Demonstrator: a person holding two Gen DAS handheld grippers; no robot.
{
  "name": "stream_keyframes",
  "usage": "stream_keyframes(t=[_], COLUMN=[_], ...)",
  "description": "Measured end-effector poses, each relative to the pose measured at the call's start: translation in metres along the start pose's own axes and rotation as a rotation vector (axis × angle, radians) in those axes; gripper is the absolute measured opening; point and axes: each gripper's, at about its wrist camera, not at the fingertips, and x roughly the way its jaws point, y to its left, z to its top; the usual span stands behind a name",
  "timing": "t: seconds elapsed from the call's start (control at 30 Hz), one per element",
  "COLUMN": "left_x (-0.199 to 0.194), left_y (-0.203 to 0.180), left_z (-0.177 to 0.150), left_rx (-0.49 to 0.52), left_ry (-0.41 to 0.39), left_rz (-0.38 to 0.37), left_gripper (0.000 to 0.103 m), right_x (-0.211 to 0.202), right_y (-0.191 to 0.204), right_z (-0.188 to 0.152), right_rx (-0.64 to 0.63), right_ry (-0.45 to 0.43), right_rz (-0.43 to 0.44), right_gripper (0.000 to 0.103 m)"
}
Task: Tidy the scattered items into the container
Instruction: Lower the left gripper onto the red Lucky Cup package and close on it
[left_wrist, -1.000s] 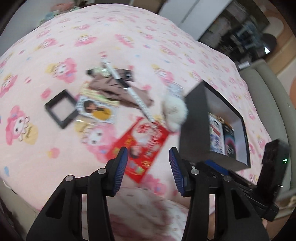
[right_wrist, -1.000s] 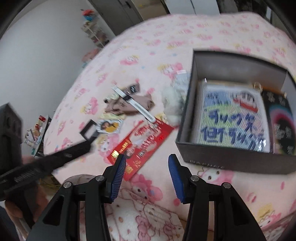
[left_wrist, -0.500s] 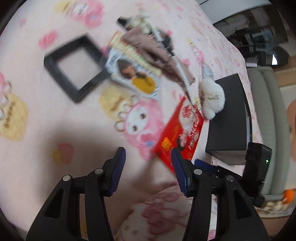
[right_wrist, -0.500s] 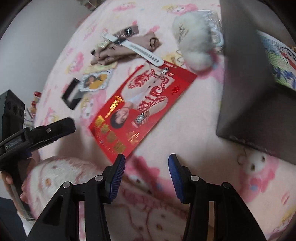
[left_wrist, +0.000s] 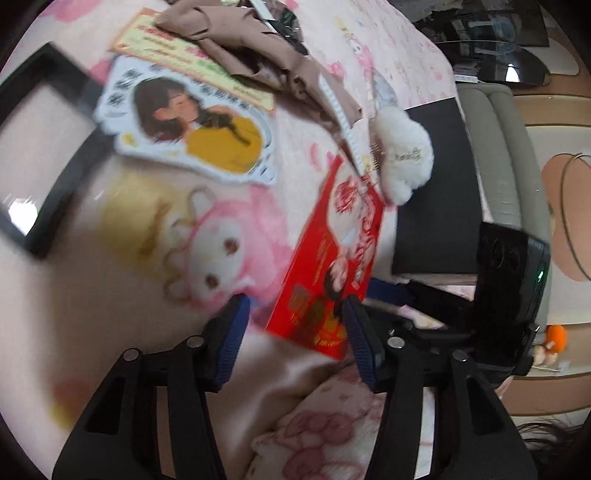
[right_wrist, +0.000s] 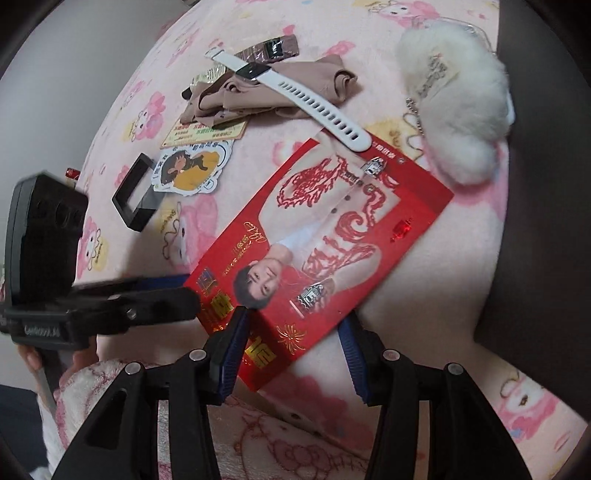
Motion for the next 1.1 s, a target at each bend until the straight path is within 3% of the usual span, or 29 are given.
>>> stream_keyframes(t=[0.07, 0.13, 0.2, 0.23, 0.4, 0.53, 0.63, 0.77, 0.83, 0.87, 0.93, 1.1], left_x=[0.005, 0.010, 0.008, 0.008, -0.010, -0.033, -0.045, -0.052, -0.051, -0.049, -0.049, -0.044], left_y=[-0.007, -0.014, -0.011, -0.007, -0.006, 0.001, 0.018, 0.036, 0.038, 0.037, 0.036, 0.041], left_z=[0.005, 0.009, 0.012, 0.013, 0.004, -0.015, -0.024, -0.034, -0.037, -0.037, -0.045, -0.065], left_rx=[0.047, 0.078, 0.073, 0.055, 0.051, 0.046, 0.028, 0.006, -0.005, -0.009, -0.011, -0.044], left_ry=[0.018, 0.027, 0.009, 0.004, -0.094, -0.168, -0.165, -0.148, -0.157, -0.154, -0.156, -0.187], left_rz=[-0.034, -0.006, 0.029, 0.039, 0.008, 0.011, -0.001, 0.001, 0.055, 0.062, 0.036, -0.003], left_gripper=[0.049, 0.045, 0.023, 0.018, 0.007, 0.006, 0.006, 0.010, 0.016, 0.025, 0.038, 0.037], right_x=[-0.001, -0.002, -0.003, -0.003, -0.006, -0.023, -0.039, -0.043, -0.029, -0.024, -0.013, -0.003], right_y=[0.000, 0.001, 0.001, 0.000, 0.000, 0.013, 0.022, 0.020, 0.028, 0.030, 0.035, 0.041], right_z=[0.000, 0.000, -0.001, -0.001, 0.000, -0.005, -0.003, 0.014, 0.029, 0.036, 0.051, 0.071], right_rx=[-0.001, -0.001, -0.004, -0.001, 0.001, -0.043, -0.077, -0.106, -0.118, -0.130, -0.161, -0.220], right_ry=[-0.004, -0.009, -0.015, -0.017, -0.019, -0.057, -0.108, -0.124, -0.122, -0.126, -0.123, -0.141], right_rz=[0.004, 0.002, -0.020, -0.020, -0.018, -0.071, -0.108, -0.075, -0.095, -0.104, -0.120, -0.178], right_gripper=[0.046, 0.046, 0.046, 0.047, 0.047, 0.047, 0.047, 0.047, 0.047, 0.047, 0.047, 0.047])
